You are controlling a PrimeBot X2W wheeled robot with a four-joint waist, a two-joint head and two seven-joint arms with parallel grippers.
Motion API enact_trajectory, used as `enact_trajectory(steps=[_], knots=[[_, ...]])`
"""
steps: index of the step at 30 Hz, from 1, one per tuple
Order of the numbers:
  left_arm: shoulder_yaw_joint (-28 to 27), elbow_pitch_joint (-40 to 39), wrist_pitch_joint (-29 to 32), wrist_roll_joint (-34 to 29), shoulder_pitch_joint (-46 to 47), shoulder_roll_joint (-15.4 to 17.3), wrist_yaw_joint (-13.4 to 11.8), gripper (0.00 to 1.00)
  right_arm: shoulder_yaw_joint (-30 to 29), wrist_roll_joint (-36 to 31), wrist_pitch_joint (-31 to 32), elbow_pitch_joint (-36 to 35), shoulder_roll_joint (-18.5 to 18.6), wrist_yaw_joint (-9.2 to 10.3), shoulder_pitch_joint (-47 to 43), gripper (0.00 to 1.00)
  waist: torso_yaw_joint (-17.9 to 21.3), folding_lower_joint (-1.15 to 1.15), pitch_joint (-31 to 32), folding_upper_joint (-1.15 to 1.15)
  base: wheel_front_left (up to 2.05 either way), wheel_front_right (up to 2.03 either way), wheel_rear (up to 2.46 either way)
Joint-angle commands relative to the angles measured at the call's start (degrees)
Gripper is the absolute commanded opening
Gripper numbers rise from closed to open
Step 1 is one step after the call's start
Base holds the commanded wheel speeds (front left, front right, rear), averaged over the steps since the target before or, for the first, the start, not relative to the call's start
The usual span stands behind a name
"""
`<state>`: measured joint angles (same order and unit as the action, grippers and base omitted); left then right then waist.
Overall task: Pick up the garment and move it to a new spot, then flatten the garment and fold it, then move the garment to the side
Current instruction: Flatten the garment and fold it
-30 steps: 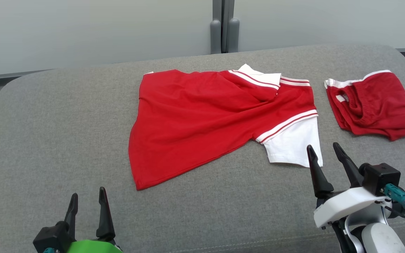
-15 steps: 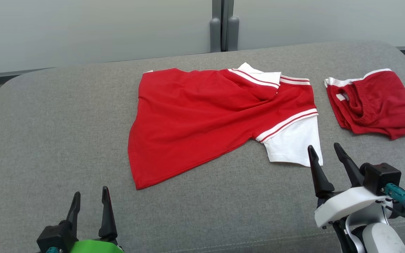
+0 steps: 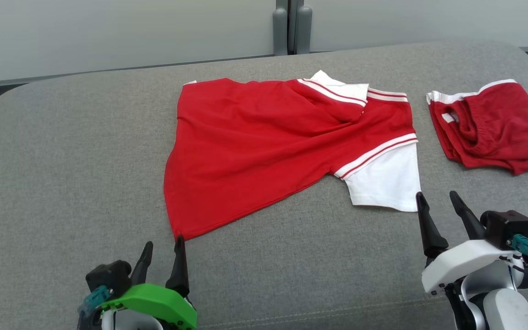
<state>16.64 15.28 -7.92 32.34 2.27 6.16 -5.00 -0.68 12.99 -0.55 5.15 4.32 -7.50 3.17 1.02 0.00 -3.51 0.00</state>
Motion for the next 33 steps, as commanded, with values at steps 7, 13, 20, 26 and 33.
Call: enact_trajectory(steps=[7,13,20,26,33], knots=[[-0.94,8.32,5.19,6.32,6.51,-2.03,0.45,1.00,-1.61,0.90,-0.01,2.19,-0.59,0.02,2.18,1.00,1.74,0.00,-2.94,0.00,0.00,0.00,0.00],[-1.78,12.62,6.95,9.60,9.33,-2.56,0.18,1.00,-1.58,1.17,-0.60,3.07,-0.75,0.02,3.13,1.00,2.95,0.00,-4.77,0.00,0.00,0.00,0.00],[-2.73,17.51,6.67,11.72,12.96,-2.71,0.17,1.00,-1.63,1.57,-1.32,4.26,-0.83,0.02,4.37,1.00,4.30,0.00,-6.87,0.00,0.00,0.00,0.00],[-2.57,20.27,5.96,12.86,15.16,-2.89,1.01,0.90,-2.58,2.49,-1.10,6.84,-1.02,0.02,5.15,1.00,4.45,0.00,-7.86,0.00,0.00,0.00,0.00],[-1.26,20.08,2.52,12.14,17.48,-3.03,2.08,0.00,-3.48,4.68,-1.53,11.16,-1.17,0.02,6.83,1.00,3.56,0.00,-8.55,0.00,0.00,0.00,0.00]])
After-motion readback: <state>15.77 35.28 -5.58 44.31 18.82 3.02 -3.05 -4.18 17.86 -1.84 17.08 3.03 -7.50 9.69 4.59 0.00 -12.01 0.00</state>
